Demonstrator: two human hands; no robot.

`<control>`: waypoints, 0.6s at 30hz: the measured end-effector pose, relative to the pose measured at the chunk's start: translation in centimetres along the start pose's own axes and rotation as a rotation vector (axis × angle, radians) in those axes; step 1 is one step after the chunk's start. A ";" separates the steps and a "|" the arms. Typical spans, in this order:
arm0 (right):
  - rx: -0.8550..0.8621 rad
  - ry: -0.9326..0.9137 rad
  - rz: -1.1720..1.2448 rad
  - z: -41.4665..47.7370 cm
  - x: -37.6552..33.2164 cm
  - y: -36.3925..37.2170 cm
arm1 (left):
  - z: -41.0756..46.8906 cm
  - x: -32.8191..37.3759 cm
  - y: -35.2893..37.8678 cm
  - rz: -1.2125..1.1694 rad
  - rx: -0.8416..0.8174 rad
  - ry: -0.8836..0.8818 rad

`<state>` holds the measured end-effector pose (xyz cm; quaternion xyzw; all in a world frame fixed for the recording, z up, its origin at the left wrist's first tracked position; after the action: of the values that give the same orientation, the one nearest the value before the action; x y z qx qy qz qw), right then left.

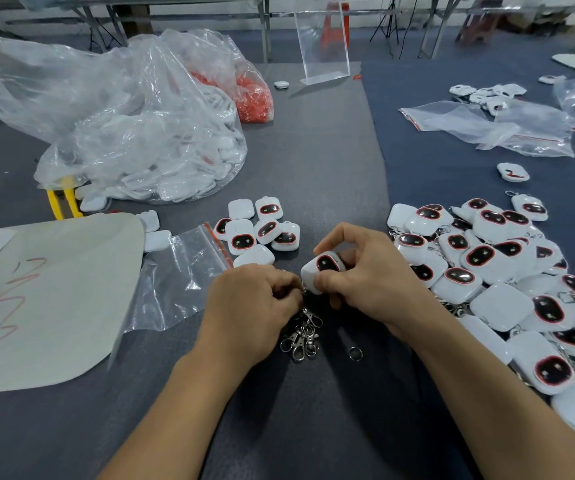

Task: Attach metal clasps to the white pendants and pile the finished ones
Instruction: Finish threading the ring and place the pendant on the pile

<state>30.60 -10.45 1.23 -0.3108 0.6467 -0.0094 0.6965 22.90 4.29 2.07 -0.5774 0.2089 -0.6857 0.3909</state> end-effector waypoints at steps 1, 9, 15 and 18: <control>-0.001 -0.002 -0.007 0.0 0.0 0.0 | 0.0 -0.1 0.0 -0.003 0.001 -0.004; 0.060 -0.047 -0.135 -0.9 -1.5 -0.2 | -0.1 -0.3 0.0 0.012 0.027 -0.027; 0.114 -0.102 -0.250 -1.5 -2.5 0.1 | -0.1 -0.3 0.0 -0.003 0.019 -0.037; 0.092 -0.048 -0.159 -1.5 -1.9 0.3 | -0.2 -0.3 -0.1 -0.014 0.046 -0.024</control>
<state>28.78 -10.06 2.84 -0.3293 0.6020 -0.0869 0.7222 22.68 4.52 1.87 -0.5779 0.1844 -0.6859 0.4020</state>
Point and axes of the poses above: each hand's wrist, its own z-axis towards the middle knuckle, its own y-axis out of the palm, x = y × z, the point moved 6 cm from there along z, towards the middle knuckle, and after that the axes turned 2 degrees about -z, right-handed, at the moved point
